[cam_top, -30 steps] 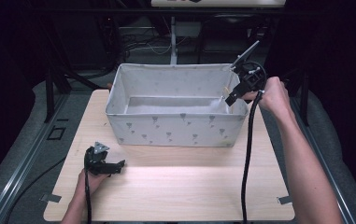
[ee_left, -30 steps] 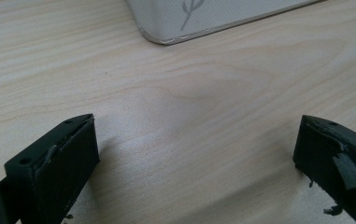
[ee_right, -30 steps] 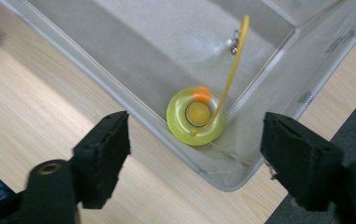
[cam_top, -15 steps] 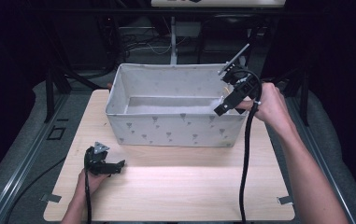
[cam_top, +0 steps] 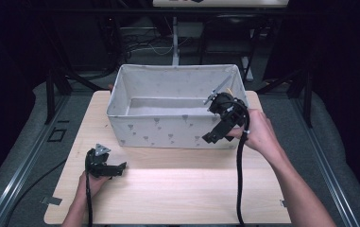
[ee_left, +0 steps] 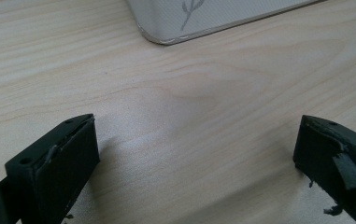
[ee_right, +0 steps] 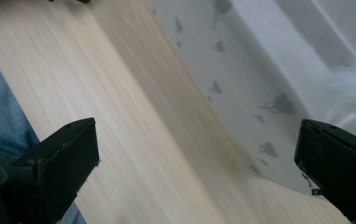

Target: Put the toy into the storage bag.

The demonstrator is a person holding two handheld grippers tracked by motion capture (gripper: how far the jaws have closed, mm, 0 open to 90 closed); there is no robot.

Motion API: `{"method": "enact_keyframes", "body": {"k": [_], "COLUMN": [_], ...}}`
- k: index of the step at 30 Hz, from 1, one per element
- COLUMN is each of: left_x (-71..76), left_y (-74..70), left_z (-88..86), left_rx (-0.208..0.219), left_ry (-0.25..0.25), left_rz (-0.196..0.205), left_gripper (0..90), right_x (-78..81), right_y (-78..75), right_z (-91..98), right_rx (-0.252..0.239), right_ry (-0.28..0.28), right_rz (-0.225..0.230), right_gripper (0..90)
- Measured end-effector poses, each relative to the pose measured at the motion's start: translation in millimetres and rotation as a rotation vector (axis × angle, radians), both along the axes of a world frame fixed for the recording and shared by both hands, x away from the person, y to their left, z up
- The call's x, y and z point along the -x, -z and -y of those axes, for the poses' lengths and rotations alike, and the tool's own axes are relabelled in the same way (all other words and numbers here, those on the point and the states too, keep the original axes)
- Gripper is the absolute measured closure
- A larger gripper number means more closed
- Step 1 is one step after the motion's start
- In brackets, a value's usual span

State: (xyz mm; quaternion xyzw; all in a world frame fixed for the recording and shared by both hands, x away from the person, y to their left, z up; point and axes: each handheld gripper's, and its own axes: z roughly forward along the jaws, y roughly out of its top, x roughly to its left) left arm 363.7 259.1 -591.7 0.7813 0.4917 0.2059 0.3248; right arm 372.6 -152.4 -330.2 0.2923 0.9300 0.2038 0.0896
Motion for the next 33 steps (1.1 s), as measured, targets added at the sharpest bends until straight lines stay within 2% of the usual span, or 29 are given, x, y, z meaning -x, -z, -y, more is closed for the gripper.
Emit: {"method": "enact_keyframes", "body": {"k": [6,9,14,21,26,29,33], "left_x": [-0.1,-0.1,-0.1,-0.1,-0.1,-0.2,-0.3], "left_y": [0.0,0.0,0.1,0.1,0.1,0.1,0.0], "left_z": [0.1,0.1,0.1,0.2,0.2,0.2,0.2], "left_rx": [0.001,0.000,0.001,0.001,0.001,0.001,-0.001], "left_ry": [0.001,0.001,0.001,0.001,0.001,0.001,0.003], "left_rz": [0.001,0.001,0.001,0.001,0.001,0.001,0.002], "left_gripper": [0.2,0.2,0.2,0.2,0.2,0.2,0.2], "right_x": [11.5,15.3,24.0,33.0,40.6,43.4,47.9], "right_y": [33.5,50.5,92.0,131.9,161.1,171.6,182.9], "right_z": [-11.2,-15.9,-24.8,-28.5,-26.3,-24.1,-21.6], "right_rx": [-0.002,0.005,0.021,0.020,0.025,0.038,0.019], "right_ry": [-0.034,-0.053,-0.085,-0.095,-0.082,-0.082,-0.063], "right_rz": [-0.013,-0.036,-0.082,-0.112,-0.130,-0.140,-0.128], "right_gripper": [0.0,0.0,0.0,0.0,0.1,0.6,1.4]}}
